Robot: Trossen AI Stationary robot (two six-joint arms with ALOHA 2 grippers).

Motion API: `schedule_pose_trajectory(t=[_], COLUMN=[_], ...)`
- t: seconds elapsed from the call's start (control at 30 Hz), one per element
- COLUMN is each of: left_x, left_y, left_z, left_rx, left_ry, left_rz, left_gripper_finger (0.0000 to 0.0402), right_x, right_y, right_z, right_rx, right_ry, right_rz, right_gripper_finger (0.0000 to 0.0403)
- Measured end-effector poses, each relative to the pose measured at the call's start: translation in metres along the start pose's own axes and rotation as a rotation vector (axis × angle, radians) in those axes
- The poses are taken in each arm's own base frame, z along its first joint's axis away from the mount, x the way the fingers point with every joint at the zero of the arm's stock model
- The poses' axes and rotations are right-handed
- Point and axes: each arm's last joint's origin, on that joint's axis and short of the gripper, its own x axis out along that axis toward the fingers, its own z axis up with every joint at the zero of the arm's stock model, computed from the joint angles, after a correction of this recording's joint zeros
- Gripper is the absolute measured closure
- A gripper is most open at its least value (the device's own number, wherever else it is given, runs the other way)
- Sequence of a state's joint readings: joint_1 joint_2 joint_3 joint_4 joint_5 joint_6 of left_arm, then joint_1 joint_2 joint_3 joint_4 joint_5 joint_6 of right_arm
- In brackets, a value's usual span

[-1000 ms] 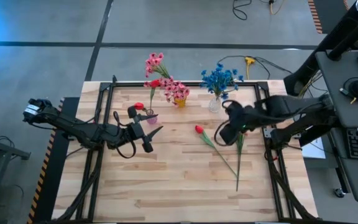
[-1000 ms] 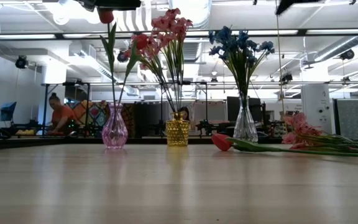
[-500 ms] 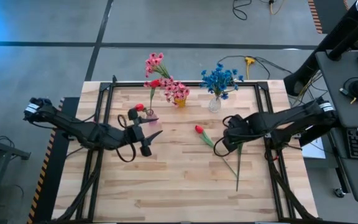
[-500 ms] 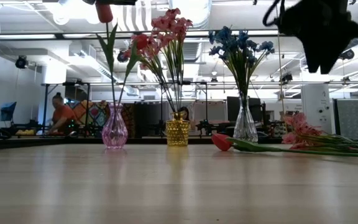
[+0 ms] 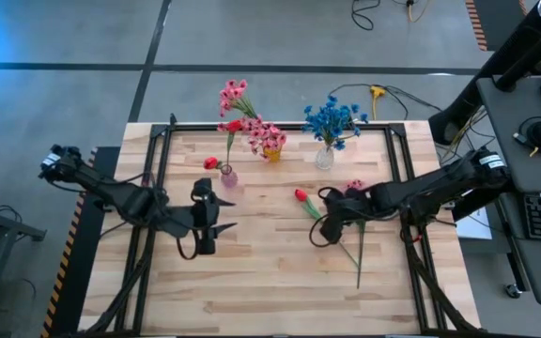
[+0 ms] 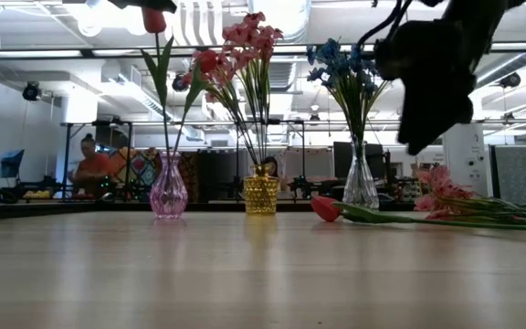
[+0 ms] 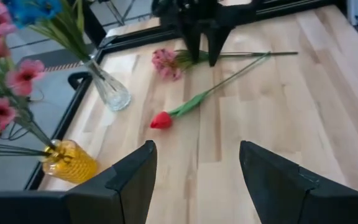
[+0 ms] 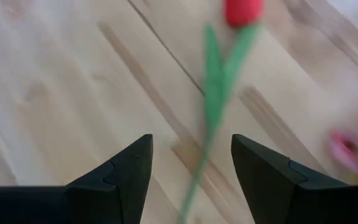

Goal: Sort flowers into vase by color
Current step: Put the red flower into the violet vase

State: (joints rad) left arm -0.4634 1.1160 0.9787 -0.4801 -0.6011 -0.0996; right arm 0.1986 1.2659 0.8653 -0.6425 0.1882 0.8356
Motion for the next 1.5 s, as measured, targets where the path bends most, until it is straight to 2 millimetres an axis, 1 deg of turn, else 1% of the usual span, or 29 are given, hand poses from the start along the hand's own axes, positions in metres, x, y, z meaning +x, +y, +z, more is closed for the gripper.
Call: schedule_pose_trajectory(t=[0.1, 0.27, 0.37, 0.47, 0.6, 0.7, 0.83, 1.0, 1.1, 1.17, 1.4, 1.47, 1.5], left_x=[-0.002, -0.007, -0.009, -0.008, -0.006, -0.003, 0.000, 0.001, 0.002, 0.002, 0.006, 0.008, 0.009], left_y=[-0.006, -0.014, -0.021, -0.028, -0.034, -0.037, -0.038, -0.038, -0.038, -0.039, -0.040, -0.041, -0.042], left_z=[-0.001, -0.003, -0.008, -0.017, -0.026, -0.032, -0.038, -0.041, -0.042, -0.042, -0.051, -0.055, -0.056], left_rx=[0.007, -0.023, -0.035, -0.033, -0.063, -0.081, -0.094, -0.101, -0.101, -0.107, -0.129, -0.140, -0.143], left_ry=[-0.001, -0.013, -0.020, -0.046, -0.099, -0.117, -0.129, -0.127, -0.127, -0.132, -0.138, -0.147, -0.150], left_rz=[-0.014, -0.015, -0.024, 0.029, 0.096, 0.092, 0.091, 0.093, 0.093, 0.092, 0.090, 0.088, 0.086], left_gripper_finger=[0.0190, 0.0190, 0.0190, 0.0190, 0.0190, 0.0190, 0.0190, 0.0190, 0.0190, 0.0190, 0.0190, 0.0190, 0.0190], right_x=[0.011, 0.023, 0.029, 0.036, 0.053, 0.067, 0.083, 0.099, 0.104, 0.106, 0.103, 0.101, 0.100], right_y=[-0.001, -0.009, -0.013, -0.014, -0.013, -0.014, -0.013, -0.009, -0.007, -0.007, -0.006, -0.006, -0.006], right_z=[-0.003, -0.010, -0.013, -0.015, -0.018, -0.022, -0.024, -0.025, -0.025, -0.024, -0.023, -0.023, -0.022], right_rx=[-0.030, -0.075, -0.110, -0.138, -0.184, -0.212, -0.245, -0.262, -0.258, -0.253, -0.245, -0.244, -0.244], right_ry=[-0.071, -0.145, -0.179, -0.224, -0.226, -0.192, -0.205, -0.190, -0.185, -0.186, -0.193, -0.196, -0.197], right_rz=[0.035, -0.003, -0.021, -0.029, -0.041, -0.103, -0.199, -0.229, -0.238, -0.236, -0.211, -0.212, -0.211], right_gripper_finger=[0.0193, 0.0193, 0.0193, 0.0193, 0.0193, 0.0193, 0.0193, 0.0199, 0.0222, 0.0246, 0.0353, 0.0379, 0.0385])
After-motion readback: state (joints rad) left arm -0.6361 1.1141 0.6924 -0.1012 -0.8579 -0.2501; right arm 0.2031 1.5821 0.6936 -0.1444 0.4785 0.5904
